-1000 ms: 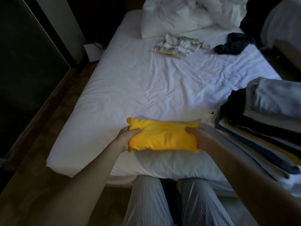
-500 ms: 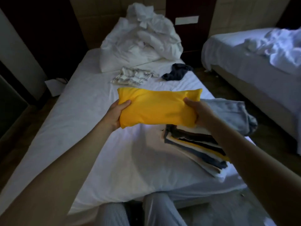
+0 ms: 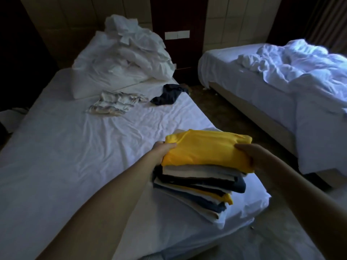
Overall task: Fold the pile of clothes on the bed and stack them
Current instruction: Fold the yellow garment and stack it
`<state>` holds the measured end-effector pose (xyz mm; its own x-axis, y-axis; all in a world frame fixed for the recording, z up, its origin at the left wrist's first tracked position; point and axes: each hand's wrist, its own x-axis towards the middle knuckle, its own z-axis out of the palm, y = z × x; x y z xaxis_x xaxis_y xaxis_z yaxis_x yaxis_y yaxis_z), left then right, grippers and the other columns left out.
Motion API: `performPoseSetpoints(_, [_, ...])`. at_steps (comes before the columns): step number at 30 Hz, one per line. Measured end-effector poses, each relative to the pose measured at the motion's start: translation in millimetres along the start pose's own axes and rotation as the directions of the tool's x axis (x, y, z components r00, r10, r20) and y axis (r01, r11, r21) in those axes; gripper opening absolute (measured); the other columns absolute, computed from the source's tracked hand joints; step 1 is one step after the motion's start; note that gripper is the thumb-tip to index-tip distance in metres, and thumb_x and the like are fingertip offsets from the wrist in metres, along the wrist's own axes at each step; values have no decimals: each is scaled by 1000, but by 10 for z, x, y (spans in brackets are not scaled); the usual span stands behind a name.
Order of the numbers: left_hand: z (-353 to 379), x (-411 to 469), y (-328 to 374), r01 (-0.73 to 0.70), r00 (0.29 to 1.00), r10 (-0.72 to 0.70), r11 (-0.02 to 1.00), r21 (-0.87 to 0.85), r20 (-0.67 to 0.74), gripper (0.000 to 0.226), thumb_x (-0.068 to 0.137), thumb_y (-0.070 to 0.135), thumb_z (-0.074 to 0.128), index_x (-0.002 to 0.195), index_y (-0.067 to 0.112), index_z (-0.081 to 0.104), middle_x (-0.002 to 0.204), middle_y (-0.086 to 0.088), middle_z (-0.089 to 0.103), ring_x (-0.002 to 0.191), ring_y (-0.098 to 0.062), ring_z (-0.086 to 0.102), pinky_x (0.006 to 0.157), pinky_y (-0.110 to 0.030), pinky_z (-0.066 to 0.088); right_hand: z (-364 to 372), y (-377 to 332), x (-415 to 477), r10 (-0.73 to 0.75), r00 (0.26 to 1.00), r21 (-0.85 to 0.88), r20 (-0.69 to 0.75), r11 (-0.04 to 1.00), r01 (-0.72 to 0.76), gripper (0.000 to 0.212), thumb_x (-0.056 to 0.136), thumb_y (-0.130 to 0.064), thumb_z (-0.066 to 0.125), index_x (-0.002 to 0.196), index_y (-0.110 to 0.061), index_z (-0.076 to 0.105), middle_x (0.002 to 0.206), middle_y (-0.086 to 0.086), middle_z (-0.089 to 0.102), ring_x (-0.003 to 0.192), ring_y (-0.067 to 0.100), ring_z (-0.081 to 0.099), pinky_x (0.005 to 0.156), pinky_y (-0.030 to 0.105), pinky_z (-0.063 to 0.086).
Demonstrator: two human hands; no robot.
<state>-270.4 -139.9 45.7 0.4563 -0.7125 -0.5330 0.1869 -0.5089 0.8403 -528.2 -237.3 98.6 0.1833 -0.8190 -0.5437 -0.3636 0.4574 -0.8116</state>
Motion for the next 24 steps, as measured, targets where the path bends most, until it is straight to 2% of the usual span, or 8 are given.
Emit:
performPoseSetpoints(3, [-2,32,51,-62,991,82,981,181,-102,62,85,30,68,137,7,43,137,-15,49,117,-33,53,92,-38,48,32,-75,113,-60,993,-203,-105,978,38,68,90,-26,60,142,1,26,144,22,34,130,38,37,103,47,34])
performPoseSetpoints(6, [43,3,187,-74,946,244,804,590,-214,75,87,44,56,148,18,20,149,-13,28,131,-35,36,103,-45,36,171,-211,127,-422,871,-627,-251,757,186,71,90,-36,55,144,-6,20,147,19,29,134,37,30,108,47,27])
performPoseSetpoints(8, [167,-34,279,-135,892,411,635,761,-185,69,91,52,45,148,23,19,155,-12,18,137,-36,26,109,-50,26,365,-253,123,-667,740,-758,-82,524,389,60,94,-39,47,144,-14,25,148,13,30,135,34,28,109,45,22])
performPoseSetpoints(9, [248,-49,317,-198,876,471,549,812,-105,64,94,53,40,148,26,20,157,-10,13,140,-36,20,111,-51,22,474,-254,128,-696,717,-795,46,408,448,56,96,-42,41,145,-20,26,151,8,28,138,32,23,111,45,18])
performPoseSetpoints(11, [422,-58,299,-328,863,493,373,868,114,55,97,53,30,149,38,17,160,-4,3,145,-35,5,115,-54,11,646,-138,220,-588,774,-852,234,260,454,54,97,-52,29,147,-33,21,157,-1,15,145,31,6,114,51,5])
performPoseSetpoints(13, [542,-30,101,-365,887,391,271,891,245,50,97,58,19,146,51,9,160,3,-6,145,-36,-9,114,-59,-2,740,86,383,-463,838,-888,288,197,415,54,96,-58,18,147,-42,15,159,-6,7,146,32,-2,115,57,-1])
performPoseSetpoints(16, [619,104,-224,-300,933,294,321,898,207,50,94,63,12,143,57,4,160,6,-10,144,-38,-13,112,-61,-6,789,337,592,-479,821,-899,311,132,418,53,95,-58,14,147,-45,13,159,-7,5,146,33,-3,114,58,-2])
performPoseSetpoints(24, [578,397,-377,-251,947,281,345,904,156,49,95,62,12,143,57,3,160,9,-10,145,-36,-9,114,-60,0,1007,414,879,-484,813,-905,323,92,415,53,95,-58,13,146,-43,14,159,-3,6,145,34,-2,114,57,-3])
